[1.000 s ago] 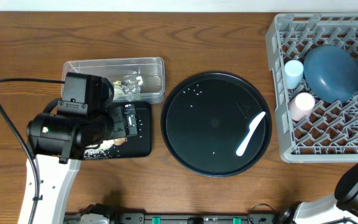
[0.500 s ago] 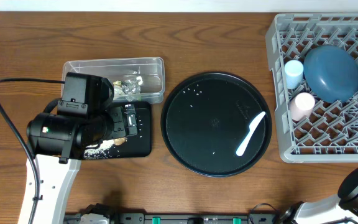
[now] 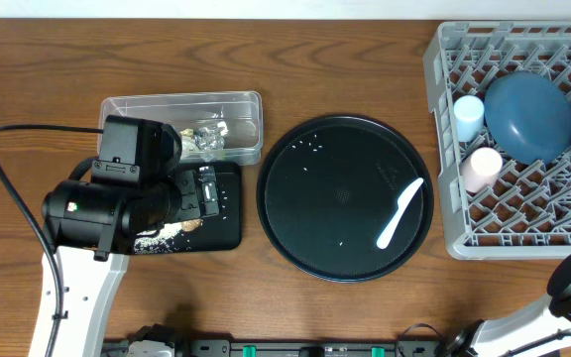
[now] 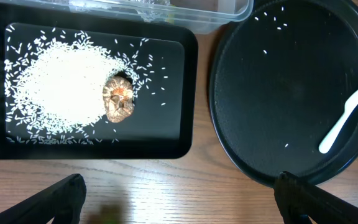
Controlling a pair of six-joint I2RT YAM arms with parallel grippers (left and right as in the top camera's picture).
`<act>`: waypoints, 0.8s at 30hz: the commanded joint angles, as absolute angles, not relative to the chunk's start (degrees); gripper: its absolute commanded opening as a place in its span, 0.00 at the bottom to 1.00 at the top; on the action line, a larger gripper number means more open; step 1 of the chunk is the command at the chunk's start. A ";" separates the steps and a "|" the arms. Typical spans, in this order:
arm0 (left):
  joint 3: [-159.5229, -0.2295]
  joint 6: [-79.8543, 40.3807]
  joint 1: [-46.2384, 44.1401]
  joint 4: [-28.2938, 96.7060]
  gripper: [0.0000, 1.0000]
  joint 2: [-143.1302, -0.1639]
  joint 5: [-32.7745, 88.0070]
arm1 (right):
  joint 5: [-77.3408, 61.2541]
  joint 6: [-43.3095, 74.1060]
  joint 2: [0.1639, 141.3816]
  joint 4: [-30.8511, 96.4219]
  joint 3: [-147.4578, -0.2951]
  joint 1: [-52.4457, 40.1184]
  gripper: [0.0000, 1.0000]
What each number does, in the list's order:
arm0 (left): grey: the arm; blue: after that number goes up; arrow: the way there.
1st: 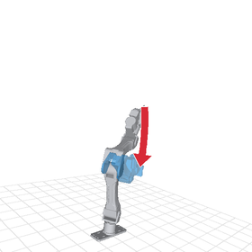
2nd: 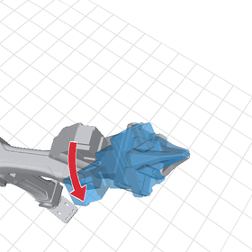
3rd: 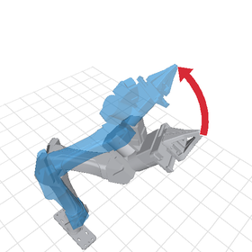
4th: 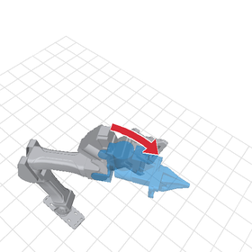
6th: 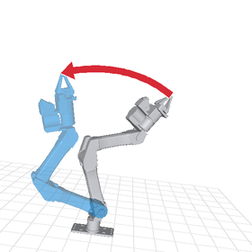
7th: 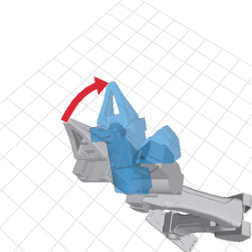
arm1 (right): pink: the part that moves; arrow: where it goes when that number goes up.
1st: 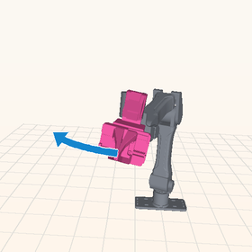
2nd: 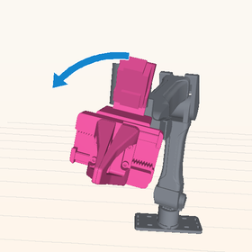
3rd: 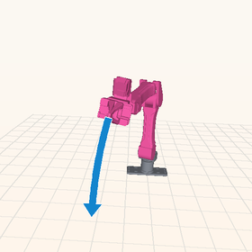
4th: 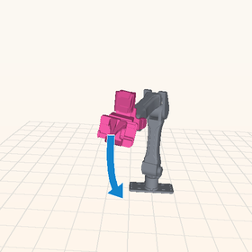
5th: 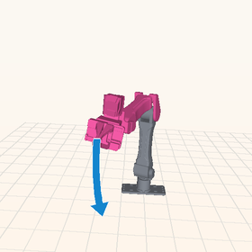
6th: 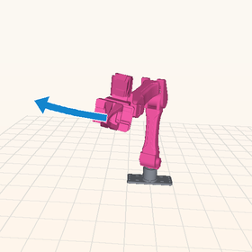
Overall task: Sort waste into correct bins and load items into the dishwasher rack
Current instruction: 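Move the right gripper over the white plastic spoon on the black tray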
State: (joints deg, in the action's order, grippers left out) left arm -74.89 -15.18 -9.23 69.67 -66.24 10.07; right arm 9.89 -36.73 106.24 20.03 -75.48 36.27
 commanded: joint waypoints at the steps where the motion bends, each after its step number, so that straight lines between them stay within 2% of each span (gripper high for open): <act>1: -75.18 -15.05 -9.34 69.84 0.98 -66.24 9.37 | 10.04 -35.09 106.08 19.62 -76.18 36.84 0.32; 3: -75.18 -15.05 -9.34 69.84 0.98 -66.24 9.37 | 10.04 -32.18 106.08 19.05 -76.18 36.84 0.61; 5: -75.18 -15.05 -9.34 69.82 0.98 -66.24 9.37 | 10.04 -30.52 106.08 18.81 -76.18 36.84 0.79; 7: -75.18 -15.05 -9.34 69.84 0.98 -66.24 9.37 | 10.04 -30.13 106.02 18.74 -76.18 36.84 0.88; 11: -75.18 -15.05 -9.34 69.84 0.98 -66.24 9.37 | 10.02 -23.33 103.20 18.57 -76.62 36.82 0.88; 14: -75.18 -15.05 -9.34 69.84 0.98 -66.24 9.37 | 9.98 -19.11 98.72 18.90 -77.49 36.71 0.85; 16: -75.18 -15.05 -9.34 69.84 0.98 -66.24 9.37 | 8.38 -16.16 94.65 19.73 -77.95 36.67 0.80; 18: -75.18 -15.05 -9.34 69.84 0.98 -66.24 9.37 | 4.47 -11.33 89.69 20.93 -78.00 36.69 0.67; 22: -75.18 -15.05 -9.34 69.84 0.98 -66.24 9.37 | -9.50 2.44 80.88 25.63 -78.00 36.67 0.62; 24: -75.18 -15.05 -9.34 69.82 0.98 -66.24 9.37 | -18.96 9.23 77.47 29.04 -78.00 36.67 0.54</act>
